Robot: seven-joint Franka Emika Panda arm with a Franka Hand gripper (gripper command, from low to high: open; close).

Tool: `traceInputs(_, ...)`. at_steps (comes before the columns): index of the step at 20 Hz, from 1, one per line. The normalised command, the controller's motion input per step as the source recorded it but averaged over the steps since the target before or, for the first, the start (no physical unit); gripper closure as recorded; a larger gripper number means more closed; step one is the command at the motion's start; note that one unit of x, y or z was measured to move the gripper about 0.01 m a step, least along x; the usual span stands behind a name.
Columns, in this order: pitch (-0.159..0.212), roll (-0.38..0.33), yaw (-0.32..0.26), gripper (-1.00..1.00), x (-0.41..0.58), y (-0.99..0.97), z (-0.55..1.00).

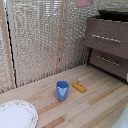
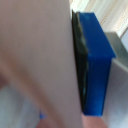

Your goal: Propose to navigate your clamp on the clench of the first drawer. Use gentle force to register to the cabinet. Send posterior your swing mandate till over it lurks, a cup of pink essence. Fortify your grip after aiming concentric with the pink cup’s periphery. Manoeuvre the pink towards the cabinet's top. Drop your compression till the cup is resting inside.

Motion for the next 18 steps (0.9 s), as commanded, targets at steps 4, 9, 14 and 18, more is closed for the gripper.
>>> traceInputs(4, -0.025, 0.062, -0.077, 1.00, 0.168, -0.84, 0.77)
traceInputs(9, -0.031, 0.053, -0.072, 1.00, 0.105, -0.89, 0.63)
traceInputs(14, -0.013, 0.040, -0.060, 1.00, 0.022, -0.96, 0.33)
traceInputs(18, -0.002, 0.033, -0.050, 1.00, 0.000, -1.00, 0.03)
